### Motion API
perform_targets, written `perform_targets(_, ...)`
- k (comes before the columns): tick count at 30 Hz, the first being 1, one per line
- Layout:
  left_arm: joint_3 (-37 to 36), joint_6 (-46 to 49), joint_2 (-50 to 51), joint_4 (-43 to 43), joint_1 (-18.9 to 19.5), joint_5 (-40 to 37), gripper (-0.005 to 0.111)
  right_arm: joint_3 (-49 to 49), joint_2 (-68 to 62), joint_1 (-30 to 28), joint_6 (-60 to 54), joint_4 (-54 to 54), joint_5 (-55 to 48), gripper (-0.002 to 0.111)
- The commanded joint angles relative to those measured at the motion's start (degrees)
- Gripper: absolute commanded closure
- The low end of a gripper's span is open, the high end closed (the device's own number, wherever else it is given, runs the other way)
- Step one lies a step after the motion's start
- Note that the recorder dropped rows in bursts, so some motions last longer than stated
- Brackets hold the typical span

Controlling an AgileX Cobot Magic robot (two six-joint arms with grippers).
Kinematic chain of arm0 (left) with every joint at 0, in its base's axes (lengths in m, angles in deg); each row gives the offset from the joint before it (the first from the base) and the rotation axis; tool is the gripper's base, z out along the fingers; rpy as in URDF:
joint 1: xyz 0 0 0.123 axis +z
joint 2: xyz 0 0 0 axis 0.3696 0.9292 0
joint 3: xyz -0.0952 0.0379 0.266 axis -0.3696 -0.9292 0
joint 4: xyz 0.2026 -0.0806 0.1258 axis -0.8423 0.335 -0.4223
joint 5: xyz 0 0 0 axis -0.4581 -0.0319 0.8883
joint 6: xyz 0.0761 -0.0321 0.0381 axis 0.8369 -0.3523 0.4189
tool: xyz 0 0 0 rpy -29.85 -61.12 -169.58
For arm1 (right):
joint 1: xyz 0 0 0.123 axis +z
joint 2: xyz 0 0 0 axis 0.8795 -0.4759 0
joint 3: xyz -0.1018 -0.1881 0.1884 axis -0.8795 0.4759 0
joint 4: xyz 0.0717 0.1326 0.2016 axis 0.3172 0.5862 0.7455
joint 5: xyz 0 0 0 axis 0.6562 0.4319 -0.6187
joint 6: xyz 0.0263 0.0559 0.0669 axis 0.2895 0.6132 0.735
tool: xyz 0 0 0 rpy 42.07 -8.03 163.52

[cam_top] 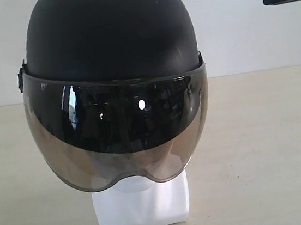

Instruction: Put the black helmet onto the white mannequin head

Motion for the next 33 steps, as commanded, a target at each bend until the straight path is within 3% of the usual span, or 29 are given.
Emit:
perform_targets(1,-0.2,-1.5,-0.9,-0.2,-0.2,-0.8,0.102,0.0,1.9,-0.4,0.6,-0.6,-2.7,0.108)
perform_targets(5,-0.2,0.5,-0.4,2.5,-0.2,-1.7,0.102,1.8,2.2,-0.4,0.5,1.5,-3.9,0.108)
perform_targets(13,6.3,11.3,9.3,21.7,-0.2,-4.5,0.102,9.8,3.0,-0.4,-9.9,15.5,-3.8,0.108)
perform_targets(17,14.8,13.0,15.6,23.9,-0.2,-10.2,0.102,10.5,3.0,-0.4,-13.5,19.5,-3.8,0.108)
perform_targets(21,21.7,13.3,21.0,26.7,-0.2,-10.6,0.102,10.5,3.0,-0.3,-15.1,23.5,-3.2,0.108)
perform_targets(26,22.3,12.7,22.9,27.9,-1.9,-10.6,0.102,10.5,3.0,0.3,-16.3,28.4,-7.2,0.108)
perform_targets(33,22.3,12.1,23.3,22.0,-8.3,-10.6,0.102,10.7,3.0,10.3,-20.6,27.7,-0.2,0.108)
